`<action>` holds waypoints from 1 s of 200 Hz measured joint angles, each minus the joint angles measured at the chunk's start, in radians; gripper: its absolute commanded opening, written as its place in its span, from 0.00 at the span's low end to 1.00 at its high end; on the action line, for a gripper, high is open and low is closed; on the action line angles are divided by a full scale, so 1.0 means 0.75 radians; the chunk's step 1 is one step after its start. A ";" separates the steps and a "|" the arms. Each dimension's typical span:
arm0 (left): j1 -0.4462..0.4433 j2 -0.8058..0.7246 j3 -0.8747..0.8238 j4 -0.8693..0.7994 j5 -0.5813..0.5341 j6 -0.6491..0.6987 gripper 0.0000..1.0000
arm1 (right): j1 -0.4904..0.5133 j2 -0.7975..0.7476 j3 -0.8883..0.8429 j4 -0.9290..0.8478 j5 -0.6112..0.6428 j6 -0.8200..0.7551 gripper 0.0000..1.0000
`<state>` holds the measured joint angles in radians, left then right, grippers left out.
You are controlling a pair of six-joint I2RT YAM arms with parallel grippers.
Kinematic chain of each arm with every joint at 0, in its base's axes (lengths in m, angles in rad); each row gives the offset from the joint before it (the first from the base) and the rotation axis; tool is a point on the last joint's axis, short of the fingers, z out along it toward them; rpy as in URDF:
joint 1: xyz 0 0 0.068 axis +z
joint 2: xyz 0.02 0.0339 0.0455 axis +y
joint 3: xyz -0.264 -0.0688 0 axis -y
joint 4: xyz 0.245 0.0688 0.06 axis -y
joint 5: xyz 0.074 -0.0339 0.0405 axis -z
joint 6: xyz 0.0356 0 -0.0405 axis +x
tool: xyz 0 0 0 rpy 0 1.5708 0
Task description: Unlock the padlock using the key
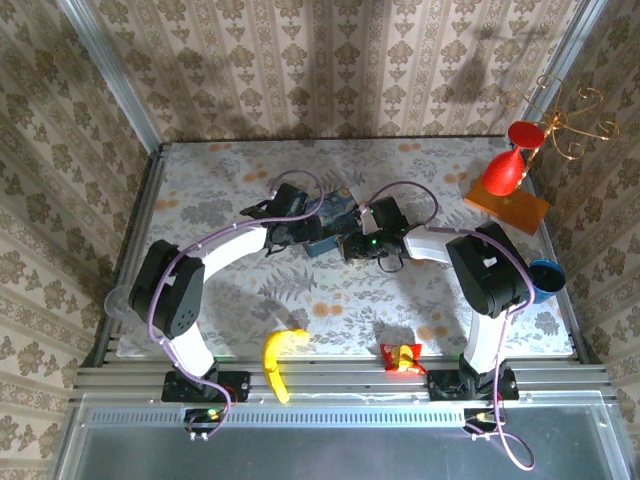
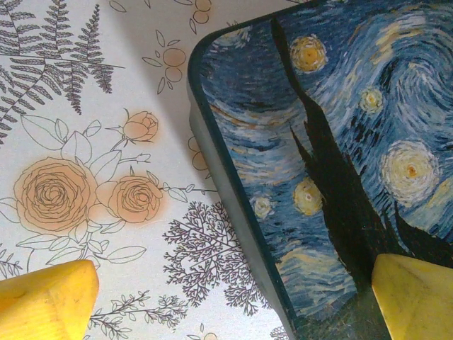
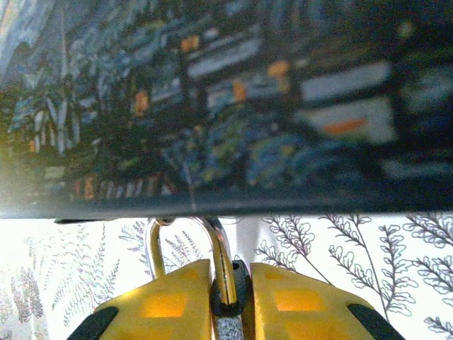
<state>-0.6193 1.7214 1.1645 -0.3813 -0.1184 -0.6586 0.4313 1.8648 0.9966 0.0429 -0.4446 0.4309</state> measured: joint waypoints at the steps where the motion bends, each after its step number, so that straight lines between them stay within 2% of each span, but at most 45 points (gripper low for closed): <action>1: 0.000 0.000 0.000 -0.001 0.001 0.000 1.00 | 0.000 -0.001 -0.001 0.000 0.001 0.001 0.17; 32: 0.000 -0.003 -0.008 0.011 0.000 -0.010 1.00 | 0.006 -0.028 -0.017 0.000 0.018 0.031 0.18; 87: -0.001 -0.022 -0.037 0.031 -0.032 -0.058 1.00 | 0.015 -0.066 -0.052 0.009 0.064 0.131 0.12; 124: 0.000 -0.022 -0.038 0.034 -0.055 -0.075 1.00 | 0.032 -0.072 -0.053 0.005 0.101 0.178 0.03; 200: -0.002 -0.019 -0.038 0.035 -0.080 -0.091 1.00 | 0.039 -0.099 -0.078 0.020 0.165 0.275 0.02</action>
<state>-0.6209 1.7073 1.1362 -0.3550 -0.1783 -0.7265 0.4603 1.7905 0.9382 0.0578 -0.3210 0.6369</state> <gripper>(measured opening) 0.999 0.116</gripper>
